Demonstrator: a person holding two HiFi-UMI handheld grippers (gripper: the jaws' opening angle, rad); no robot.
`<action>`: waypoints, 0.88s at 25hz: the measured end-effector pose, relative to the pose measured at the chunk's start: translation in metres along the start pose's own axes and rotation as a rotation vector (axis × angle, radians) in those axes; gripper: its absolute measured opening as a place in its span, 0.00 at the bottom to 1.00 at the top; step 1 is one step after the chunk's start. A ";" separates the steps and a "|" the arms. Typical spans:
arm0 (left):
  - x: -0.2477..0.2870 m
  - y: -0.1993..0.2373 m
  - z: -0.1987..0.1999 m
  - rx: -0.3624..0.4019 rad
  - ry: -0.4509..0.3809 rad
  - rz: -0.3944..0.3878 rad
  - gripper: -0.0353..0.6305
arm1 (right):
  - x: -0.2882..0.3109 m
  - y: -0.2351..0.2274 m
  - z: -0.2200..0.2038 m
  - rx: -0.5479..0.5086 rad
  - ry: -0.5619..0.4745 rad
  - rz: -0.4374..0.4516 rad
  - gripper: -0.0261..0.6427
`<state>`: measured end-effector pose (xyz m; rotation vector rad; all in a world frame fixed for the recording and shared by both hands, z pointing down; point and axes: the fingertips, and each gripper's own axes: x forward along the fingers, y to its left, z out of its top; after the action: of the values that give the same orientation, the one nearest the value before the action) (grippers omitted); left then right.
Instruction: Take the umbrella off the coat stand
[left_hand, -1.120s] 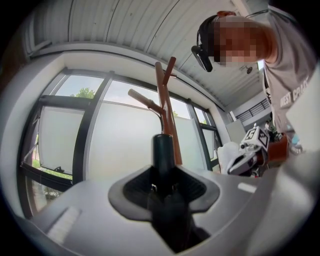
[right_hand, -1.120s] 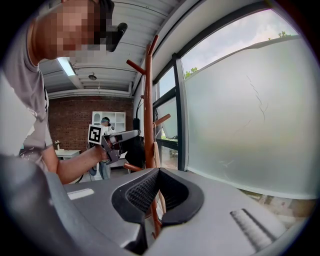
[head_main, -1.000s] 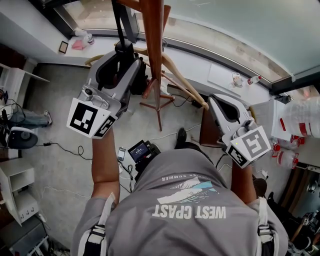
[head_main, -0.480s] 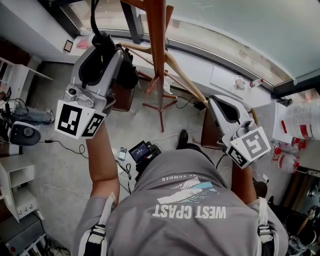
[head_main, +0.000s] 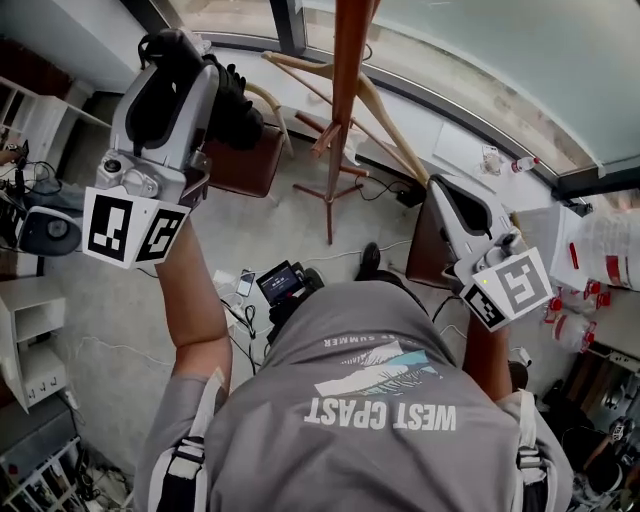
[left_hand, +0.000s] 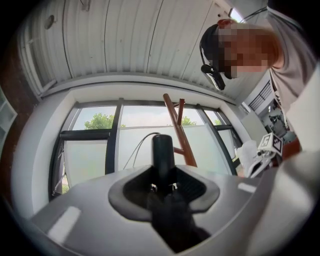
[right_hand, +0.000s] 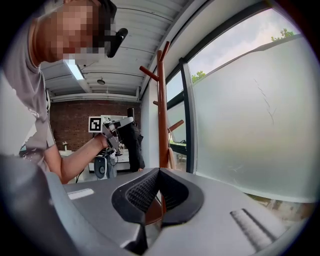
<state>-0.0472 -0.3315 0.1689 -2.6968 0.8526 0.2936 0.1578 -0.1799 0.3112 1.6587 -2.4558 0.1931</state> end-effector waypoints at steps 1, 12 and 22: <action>-0.005 0.002 0.002 0.006 0.004 0.007 0.26 | 0.001 0.002 0.001 -0.002 -0.003 0.005 0.04; -0.084 0.010 0.032 0.084 0.049 0.074 0.26 | 0.018 0.049 0.016 -0.035 -0.042 0.107 0.04; -0.147 0.009 0.049 0.131 0.095 0.116 0.26 | 0.044 0.087 0.026 -0.058 -0.057 0.194 0.04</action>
<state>-0.1755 -0.2445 0.1626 -2.5624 1.0206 0.1302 0.0587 -0.1926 0.2940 1.4221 -2.6370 0.0988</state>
